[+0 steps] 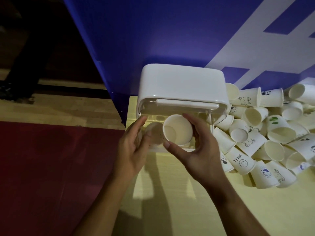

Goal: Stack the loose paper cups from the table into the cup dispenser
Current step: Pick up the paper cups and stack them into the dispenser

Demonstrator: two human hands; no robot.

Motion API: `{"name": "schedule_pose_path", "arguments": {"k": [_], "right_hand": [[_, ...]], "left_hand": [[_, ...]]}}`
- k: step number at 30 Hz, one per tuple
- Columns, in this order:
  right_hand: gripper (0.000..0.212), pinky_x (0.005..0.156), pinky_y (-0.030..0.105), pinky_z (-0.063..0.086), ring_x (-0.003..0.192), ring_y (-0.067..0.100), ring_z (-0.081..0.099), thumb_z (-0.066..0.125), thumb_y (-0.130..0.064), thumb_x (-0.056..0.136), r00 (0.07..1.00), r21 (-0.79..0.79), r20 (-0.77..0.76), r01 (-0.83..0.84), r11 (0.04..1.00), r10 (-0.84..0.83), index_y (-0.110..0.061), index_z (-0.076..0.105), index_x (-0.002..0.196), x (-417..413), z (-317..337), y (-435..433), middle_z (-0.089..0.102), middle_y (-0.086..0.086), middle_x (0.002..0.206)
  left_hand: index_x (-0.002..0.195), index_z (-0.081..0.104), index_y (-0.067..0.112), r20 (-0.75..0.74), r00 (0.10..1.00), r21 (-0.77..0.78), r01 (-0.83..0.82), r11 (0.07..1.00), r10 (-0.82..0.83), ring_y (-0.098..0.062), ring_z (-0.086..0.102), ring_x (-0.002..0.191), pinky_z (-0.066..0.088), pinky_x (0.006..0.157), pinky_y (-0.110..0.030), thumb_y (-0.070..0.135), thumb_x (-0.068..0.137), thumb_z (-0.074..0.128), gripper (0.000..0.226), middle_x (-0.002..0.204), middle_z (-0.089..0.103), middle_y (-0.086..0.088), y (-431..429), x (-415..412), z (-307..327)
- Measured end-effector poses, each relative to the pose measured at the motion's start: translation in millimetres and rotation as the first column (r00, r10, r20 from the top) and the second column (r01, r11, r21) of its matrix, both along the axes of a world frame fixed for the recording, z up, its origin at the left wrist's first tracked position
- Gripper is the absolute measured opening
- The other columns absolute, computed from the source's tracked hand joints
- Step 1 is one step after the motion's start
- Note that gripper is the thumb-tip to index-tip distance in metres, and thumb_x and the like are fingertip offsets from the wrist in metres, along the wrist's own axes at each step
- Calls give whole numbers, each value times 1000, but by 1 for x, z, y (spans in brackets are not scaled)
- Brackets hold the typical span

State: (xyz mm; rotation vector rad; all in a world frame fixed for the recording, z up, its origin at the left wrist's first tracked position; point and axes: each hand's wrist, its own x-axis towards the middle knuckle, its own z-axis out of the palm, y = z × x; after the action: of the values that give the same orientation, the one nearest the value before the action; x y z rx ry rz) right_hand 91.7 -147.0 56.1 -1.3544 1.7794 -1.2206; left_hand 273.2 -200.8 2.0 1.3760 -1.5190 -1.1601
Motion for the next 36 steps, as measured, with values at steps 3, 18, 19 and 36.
{"name": "schedule_pose_path", "arguments": {"k": [3,18,19,36], "right_hand": [[79,103,31,51,123,8,61,94,-46,70,999,-16,-32,-44,999,43,-23,59,138,16,-10,-9,63,-14,132],[88,102,3,34,125,-1,51,92,-51,71,975,108,-162,-138,985,154,-16,57,144,22,-56,-29,61,-8,138],[89,103,5,35,127,1,52,91,-52,72,974,125,-157,-146,981,165,-17,56,146,22,-58,-29,61,-7,141],[102,104,-2,24,133,-13,33,84,-60,76,976,214,-150,-123,969,157,-27,36,160,11,-50,-8,44,-18,153]], "left_hand": [[141,63,18,-140,988,-17,-68,998,65,-5,58,133,45,106,-19,45,100,48,51,139,66,11,2,0,15],[141,64,20,61,998,47,26,999,-29,-1,67,112,57,86,-18,12,108,50,37,136,67,7,-11,-7,-8],[141,64,22,79,996,61,29,998,-34,-8,69,112,55,87,-15,14,107,51,36,135,67,6,-12,-7,-11],[145,57,29,110,994,-17,-21,1000,23,-1,60,127,52,99,-22,26,106,57,39,143,62,7,3,-9,-3]]}}
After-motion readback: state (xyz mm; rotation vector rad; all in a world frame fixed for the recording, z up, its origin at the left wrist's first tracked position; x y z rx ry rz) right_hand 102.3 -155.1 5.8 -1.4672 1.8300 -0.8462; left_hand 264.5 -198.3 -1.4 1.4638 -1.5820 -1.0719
